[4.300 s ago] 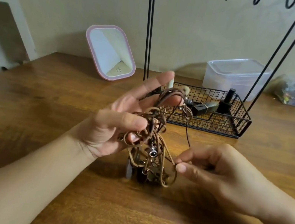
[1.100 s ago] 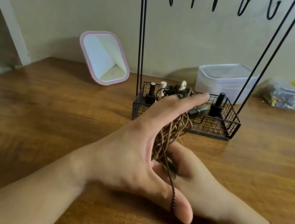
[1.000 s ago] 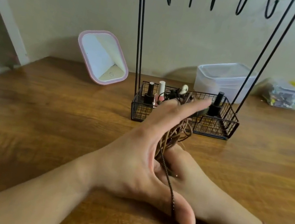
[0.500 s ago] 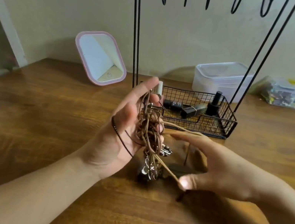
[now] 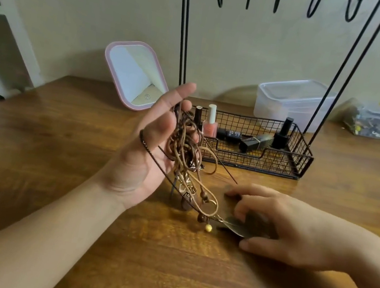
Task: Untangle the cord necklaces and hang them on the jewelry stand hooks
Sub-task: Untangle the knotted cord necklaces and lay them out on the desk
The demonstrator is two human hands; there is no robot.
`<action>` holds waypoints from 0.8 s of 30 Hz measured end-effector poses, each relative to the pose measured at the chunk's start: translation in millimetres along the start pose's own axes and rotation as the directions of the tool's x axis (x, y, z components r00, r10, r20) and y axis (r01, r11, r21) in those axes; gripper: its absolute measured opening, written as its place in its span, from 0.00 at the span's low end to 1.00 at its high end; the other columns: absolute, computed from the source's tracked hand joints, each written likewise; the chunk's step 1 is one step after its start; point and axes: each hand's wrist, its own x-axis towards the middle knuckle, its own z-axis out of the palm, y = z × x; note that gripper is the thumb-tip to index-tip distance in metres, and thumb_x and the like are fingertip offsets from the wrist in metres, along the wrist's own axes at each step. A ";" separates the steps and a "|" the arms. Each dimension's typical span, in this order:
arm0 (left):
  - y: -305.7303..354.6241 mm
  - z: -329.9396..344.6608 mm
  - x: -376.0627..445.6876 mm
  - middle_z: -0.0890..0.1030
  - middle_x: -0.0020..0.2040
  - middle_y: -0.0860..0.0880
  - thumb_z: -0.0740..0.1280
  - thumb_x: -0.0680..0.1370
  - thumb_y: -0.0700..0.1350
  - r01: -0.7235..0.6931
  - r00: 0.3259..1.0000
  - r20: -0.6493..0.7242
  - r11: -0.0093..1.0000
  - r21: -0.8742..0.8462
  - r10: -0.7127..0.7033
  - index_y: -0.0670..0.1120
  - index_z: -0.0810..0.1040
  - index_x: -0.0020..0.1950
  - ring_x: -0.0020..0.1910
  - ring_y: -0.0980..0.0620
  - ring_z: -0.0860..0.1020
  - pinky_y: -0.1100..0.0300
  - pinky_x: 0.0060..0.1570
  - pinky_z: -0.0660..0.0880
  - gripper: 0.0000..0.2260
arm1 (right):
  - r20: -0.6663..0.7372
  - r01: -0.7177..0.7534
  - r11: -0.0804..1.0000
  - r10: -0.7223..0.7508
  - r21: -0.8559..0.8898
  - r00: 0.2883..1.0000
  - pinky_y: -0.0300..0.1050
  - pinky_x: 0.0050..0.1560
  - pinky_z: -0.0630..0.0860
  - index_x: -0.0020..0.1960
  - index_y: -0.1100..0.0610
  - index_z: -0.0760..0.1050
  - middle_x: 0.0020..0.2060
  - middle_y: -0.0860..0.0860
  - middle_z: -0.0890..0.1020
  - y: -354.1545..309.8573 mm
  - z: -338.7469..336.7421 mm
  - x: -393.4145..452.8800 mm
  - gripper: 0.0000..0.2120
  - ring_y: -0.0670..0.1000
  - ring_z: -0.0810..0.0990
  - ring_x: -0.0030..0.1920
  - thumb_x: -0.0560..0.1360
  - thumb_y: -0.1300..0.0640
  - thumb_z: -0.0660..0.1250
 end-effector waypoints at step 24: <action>5.3 -11.9 6.8 0.71 0.61 0.54 0.80 0.57 0.66 -0.125 0.992 0.037 0.987 0.106 0.121 0.52 0.73 0.69 0.49 0.55 0.79 0.51 0.52 0.74 0.43 | -0.089 0.102 0.989 -0.093 0.107 0.992 0.46 0.74 0.61 0.66 0.43 0.75 0.69 0.36 0.70 -28.3 23.4 27.7 0.25 0.37 0.58 0.73 0.73 0.33 0.64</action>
